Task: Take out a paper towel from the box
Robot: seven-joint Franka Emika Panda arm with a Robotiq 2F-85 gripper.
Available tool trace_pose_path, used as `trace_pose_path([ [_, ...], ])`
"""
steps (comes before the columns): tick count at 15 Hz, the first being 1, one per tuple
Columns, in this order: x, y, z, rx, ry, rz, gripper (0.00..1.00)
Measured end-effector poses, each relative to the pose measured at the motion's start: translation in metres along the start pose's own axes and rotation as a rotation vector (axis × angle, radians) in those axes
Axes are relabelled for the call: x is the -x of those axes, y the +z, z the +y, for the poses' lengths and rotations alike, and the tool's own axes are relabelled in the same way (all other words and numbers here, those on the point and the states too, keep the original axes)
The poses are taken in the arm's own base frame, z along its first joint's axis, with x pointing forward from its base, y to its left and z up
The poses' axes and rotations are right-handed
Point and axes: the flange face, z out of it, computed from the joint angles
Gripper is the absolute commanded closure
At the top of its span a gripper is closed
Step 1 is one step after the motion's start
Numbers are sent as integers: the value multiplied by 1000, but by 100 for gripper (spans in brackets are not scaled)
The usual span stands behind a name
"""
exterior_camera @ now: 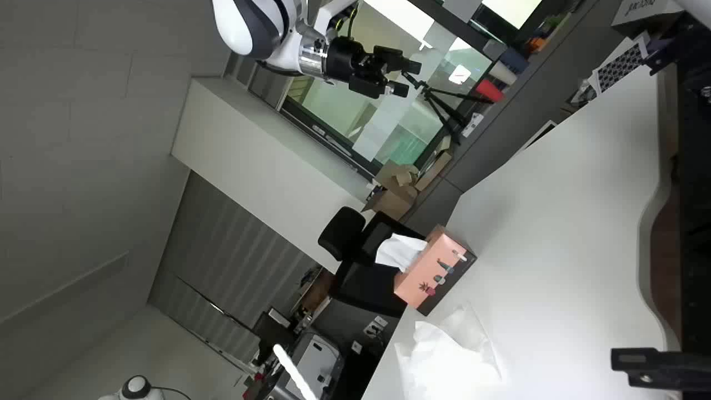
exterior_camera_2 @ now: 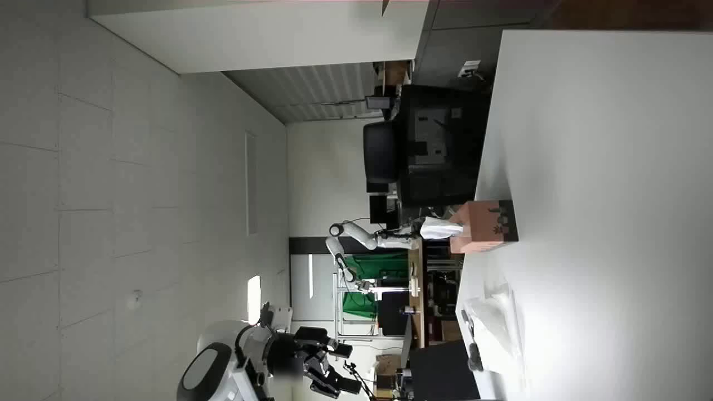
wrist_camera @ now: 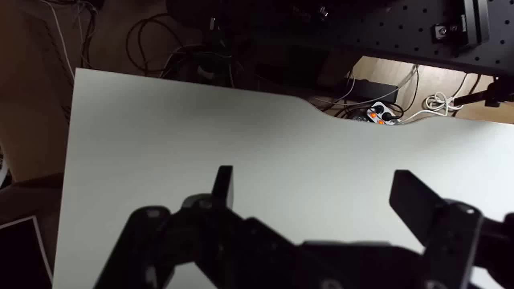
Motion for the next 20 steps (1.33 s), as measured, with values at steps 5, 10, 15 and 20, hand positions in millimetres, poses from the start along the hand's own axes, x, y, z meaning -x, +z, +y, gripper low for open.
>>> trace_pose_path([
  [5,0,0,0,0,0,2,0],
  [10,0,0,0,0,-1,2,0],
  [15,-6,-2,6,26,21,50,0],
  [20,-42,3,68,225,59,291,0],
])
